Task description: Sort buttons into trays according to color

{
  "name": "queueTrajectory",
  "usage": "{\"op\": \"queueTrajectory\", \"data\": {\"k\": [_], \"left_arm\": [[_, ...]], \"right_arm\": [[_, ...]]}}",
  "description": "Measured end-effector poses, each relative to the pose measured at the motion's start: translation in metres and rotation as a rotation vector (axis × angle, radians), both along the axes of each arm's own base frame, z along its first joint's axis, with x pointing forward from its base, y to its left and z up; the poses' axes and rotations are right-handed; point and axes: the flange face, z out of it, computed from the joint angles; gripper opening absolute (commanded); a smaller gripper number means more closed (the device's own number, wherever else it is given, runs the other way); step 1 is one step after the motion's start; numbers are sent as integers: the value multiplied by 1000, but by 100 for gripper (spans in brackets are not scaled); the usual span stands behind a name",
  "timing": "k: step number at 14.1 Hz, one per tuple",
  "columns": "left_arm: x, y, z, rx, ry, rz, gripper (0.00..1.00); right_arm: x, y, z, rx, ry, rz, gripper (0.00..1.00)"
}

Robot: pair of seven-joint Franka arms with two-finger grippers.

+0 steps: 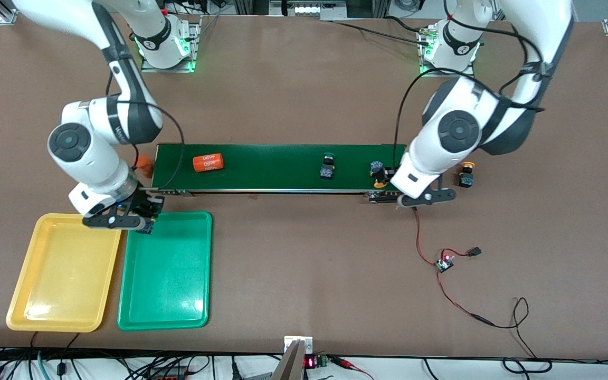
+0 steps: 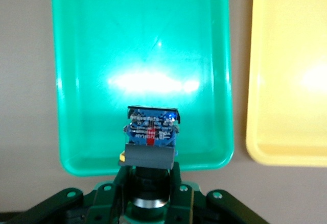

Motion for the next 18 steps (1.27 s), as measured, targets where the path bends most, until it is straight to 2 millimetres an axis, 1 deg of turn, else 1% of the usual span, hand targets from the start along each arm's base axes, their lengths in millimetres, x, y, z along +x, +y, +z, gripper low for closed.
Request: {"op": "queueTrajectory", "data": {"k": [1,2,4,5,6,7,8,10,11,13,15,16,17,18], "left_arm": [[6,20,2,12,16,-36,100],[12,45,0,21,37,-84,100],[21,100,-12,30,90,-176,100],[21,124,-21,33,121,-202,100],[19,144,-32,33,150,-219,100],[15,158,-44,32,178,-229,100],[9,170,-58,30,208,-236,100],[-3,186,-84,23,238,-252,100],[-7,194,-97,17,223,-270,100],[-15,211,-124,7,167,-305,100],[-27,217,-149,3,114,-318,100],[-34,216,-160,2,89,-323,100],[-41,216,-170,0,69,-326,100],[-48,215,-179,-2,58,-327,100]], "right_arm": [[7,-8,-12,-2,-9,11,4],[12,-12,-27,-5,-12,17,4],[20,-17,-62,-9,-16,32,4],[23,-18,-79,-9,-25,35,9],[26,-19,-94,-8,-35,39,29],[27,-20,-104,-8,-40,41,71],[29,-21,-109,-9,-41,43,82],[32,-26,-108,-14,-52,74,98],[34,-26,-106,-17,-62,99,100],[36,-24,-99,-16,-75,118,100],[34,-15,-83,-9,-79,128,100],[28,-8,-70,1,-78,126,100],[19,1,-56,20,-70,111,100],[4,11,-42,48,-53,88,100]]}}
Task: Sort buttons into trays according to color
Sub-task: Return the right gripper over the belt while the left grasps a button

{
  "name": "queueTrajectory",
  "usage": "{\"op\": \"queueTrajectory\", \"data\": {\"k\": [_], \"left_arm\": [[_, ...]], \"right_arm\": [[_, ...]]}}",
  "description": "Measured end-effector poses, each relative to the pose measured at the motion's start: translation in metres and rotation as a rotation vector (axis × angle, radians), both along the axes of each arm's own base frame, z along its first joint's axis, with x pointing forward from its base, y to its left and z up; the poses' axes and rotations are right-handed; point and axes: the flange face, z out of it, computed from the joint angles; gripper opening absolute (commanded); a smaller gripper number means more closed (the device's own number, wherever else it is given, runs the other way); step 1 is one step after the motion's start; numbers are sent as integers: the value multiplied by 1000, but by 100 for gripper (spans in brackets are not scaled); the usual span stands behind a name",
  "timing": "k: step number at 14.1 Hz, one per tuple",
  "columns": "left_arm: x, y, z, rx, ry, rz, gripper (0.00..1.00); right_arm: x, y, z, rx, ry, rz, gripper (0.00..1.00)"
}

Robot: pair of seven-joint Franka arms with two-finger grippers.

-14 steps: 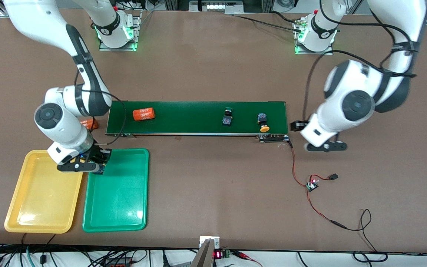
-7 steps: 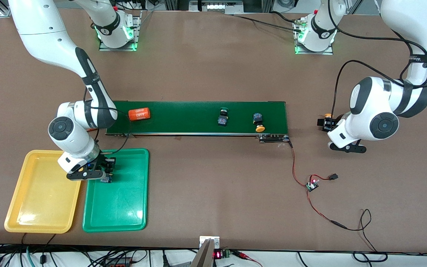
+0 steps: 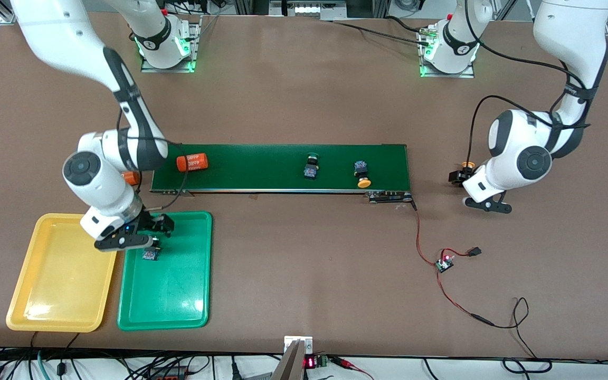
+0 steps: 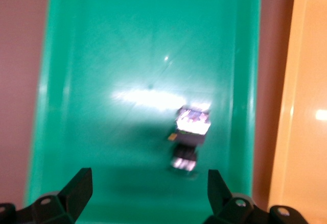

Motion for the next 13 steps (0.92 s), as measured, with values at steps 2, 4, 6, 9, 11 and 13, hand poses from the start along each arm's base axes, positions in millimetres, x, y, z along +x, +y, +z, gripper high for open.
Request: {"op": "queueTrajectory", "data": {"k": [2,4,6,9,11,13], "left_arm": [[-12,0,-12,-3,3,-1,97],[-16,2,-16,-2,9,0,73],[-16,4,-17,-1,10,0,36],[-16,6,-17,0,10,4,15],[-15,8,-15,2,6,7,14],[-9,10,-9,4,6,11,14]], "right_arm": [[-42,32,25,69,37,-56,100],[-90,76,46,106,82,-115,100],[-131,122,62,127,103,-145,100],[-165,168,65,138,116,-157,100],[-173,180,62,124,115,-174,100],[-178,188,55,95,106,-201,100]]}}
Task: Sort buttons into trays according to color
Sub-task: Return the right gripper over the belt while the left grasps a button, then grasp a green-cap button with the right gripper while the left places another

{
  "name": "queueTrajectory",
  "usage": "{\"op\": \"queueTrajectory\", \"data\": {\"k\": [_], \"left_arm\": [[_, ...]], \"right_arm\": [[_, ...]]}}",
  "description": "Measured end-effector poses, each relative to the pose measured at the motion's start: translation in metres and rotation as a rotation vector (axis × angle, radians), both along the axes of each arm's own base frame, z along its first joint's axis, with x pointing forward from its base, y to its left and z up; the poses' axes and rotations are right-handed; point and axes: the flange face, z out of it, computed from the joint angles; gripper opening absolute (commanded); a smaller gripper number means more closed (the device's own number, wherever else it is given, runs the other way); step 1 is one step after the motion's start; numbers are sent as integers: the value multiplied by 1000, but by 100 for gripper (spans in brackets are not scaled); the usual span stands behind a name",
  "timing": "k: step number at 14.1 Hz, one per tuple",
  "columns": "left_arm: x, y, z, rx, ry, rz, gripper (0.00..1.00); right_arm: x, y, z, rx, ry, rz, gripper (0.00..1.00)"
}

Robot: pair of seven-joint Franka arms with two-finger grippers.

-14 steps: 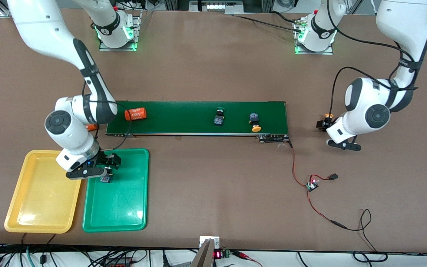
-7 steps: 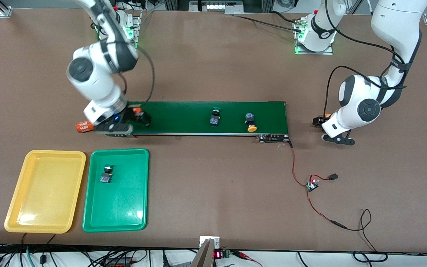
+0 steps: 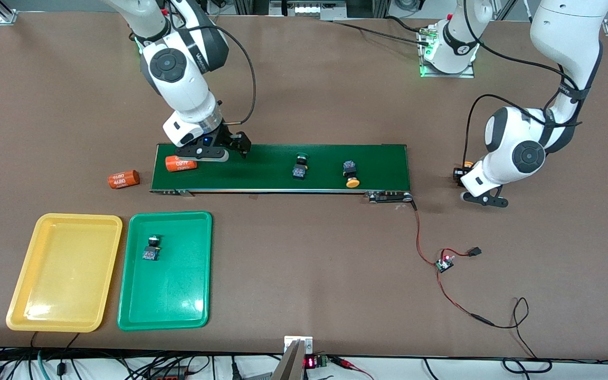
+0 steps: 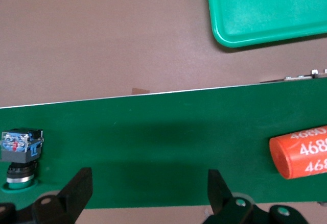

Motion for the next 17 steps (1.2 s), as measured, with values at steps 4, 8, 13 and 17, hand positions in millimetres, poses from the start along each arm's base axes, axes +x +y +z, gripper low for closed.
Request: {"op": "queueTrajectory", "data": {"k": [4,8,13,17], "left_arm": [[40,-1,54,15,50,5,15],[66,-72,105,-19,-9,-46,14],[36,-207,113,-26,-14,83,14],[21,-247,85,-45,-8,133,29]], "right_arm": [[-12,31,-22,-24,13,-51,100],[-5,43,-33,-39,9,-34,100],[2,36,-34,-52,1,2,100],[2,35,-34,-53,1,5,100]]}}
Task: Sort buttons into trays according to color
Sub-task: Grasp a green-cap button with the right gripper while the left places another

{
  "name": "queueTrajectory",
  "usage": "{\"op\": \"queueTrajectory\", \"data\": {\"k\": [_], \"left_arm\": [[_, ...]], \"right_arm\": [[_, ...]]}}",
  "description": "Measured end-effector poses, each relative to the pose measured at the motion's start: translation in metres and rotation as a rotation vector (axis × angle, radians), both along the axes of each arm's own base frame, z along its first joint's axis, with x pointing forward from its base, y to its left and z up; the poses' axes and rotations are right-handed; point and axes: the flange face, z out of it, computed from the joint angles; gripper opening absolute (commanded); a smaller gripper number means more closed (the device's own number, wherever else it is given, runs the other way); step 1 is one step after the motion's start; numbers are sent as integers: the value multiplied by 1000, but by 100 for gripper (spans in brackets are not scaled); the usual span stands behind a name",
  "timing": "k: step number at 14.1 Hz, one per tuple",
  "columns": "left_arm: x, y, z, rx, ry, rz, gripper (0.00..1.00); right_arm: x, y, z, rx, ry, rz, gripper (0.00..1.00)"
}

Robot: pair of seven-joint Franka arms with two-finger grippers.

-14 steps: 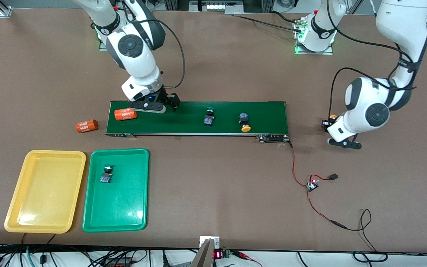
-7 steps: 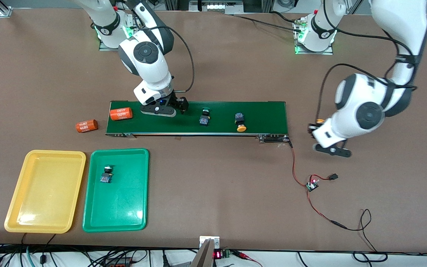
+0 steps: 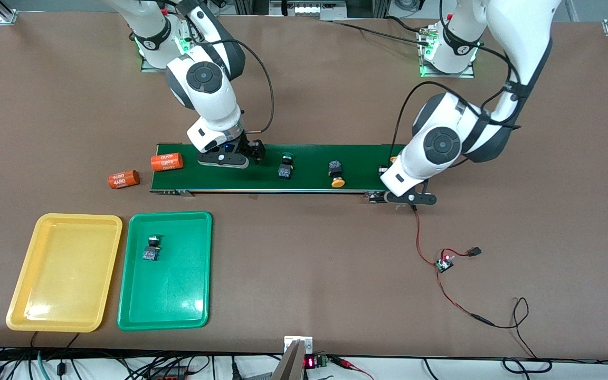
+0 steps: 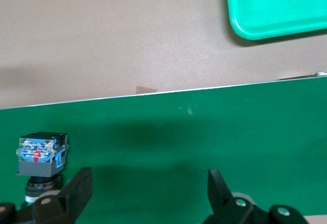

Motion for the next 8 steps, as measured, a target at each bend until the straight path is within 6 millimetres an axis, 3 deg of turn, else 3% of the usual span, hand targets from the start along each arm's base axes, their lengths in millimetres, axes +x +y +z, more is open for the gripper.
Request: {"op": "queueTrajectory", "data": {"k": [1,2,6,8], "left_arm": [[-2,0,-6,1,8,1,55],[-3,0,-10,2,15,2,100],[-1,1,-9,1,11,8,100],[9,4,9,-9,-25,19,100]], "right_arm": [[0,0,0,0,0,1,100],[0,1,0,0,0,1,100],[-5,7,-4,-3,7,15,100],[-13,16,-11,-8,18,34,100]]}}
